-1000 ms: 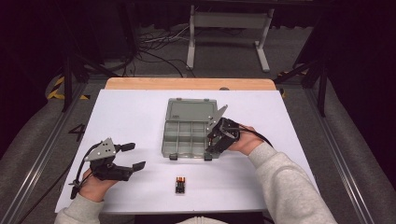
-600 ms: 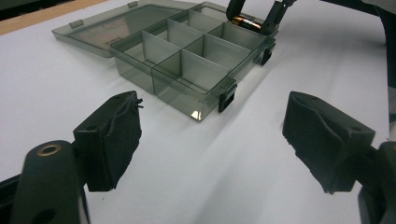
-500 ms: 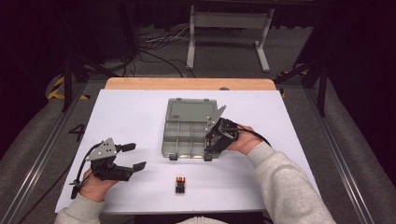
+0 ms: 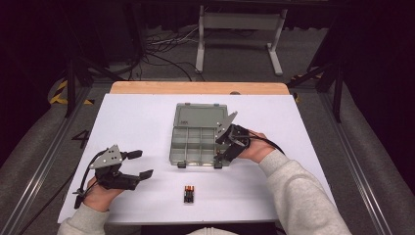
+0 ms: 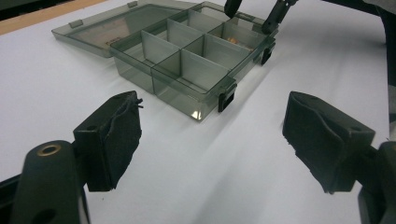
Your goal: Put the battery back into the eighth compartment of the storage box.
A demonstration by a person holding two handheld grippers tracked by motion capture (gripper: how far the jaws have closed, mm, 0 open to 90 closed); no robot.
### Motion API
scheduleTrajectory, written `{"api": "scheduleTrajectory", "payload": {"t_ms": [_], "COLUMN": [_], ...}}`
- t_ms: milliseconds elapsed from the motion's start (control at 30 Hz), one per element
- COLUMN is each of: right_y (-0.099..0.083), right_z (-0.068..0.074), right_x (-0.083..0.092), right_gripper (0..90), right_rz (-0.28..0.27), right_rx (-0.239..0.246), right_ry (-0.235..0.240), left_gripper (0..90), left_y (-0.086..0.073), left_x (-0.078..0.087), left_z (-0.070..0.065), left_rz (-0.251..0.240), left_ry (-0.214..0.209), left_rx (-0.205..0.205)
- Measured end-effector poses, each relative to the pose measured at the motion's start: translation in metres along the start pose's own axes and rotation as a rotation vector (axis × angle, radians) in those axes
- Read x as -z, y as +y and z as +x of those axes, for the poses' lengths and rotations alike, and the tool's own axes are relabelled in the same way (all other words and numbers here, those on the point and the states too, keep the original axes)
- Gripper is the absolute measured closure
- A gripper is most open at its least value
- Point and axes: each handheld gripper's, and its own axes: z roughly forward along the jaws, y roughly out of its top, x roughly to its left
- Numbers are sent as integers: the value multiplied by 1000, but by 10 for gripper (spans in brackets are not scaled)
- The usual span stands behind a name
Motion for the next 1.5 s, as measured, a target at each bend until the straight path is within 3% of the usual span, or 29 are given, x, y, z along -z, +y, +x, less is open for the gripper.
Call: {"api": "scheduleTrajectory", "payload": {"t_ms": [133, 467, 700, 1067, 1500], "right_y": [0, 11, 25, 32, 39], "right_z": [1, 17, 40, 62, 84], "right_x": [2, 17, 29, 36, 27], "right_gripper": [324, 125, 100, 64, 59], "right_rz": [-12, -63, -103, -128, -121], "right_rx": [-3, -28, -13, -7, 5], "right_ry": [-4, -43, -54, -63, -39], "left_gripper": [197, 197, 196, 195, 195], "left_y": [0, 0, 0, 0, 0], "left_x": [0, 1, 1, 2, 3], "left_z": [1, 1, 1, 1, 1], "left_rz": [-3, -9, -11, -13, -18], "left_ry": [-1, 2, 1, 6, 11], "left_rx": [-1, -2, 1, -2, -1]}}
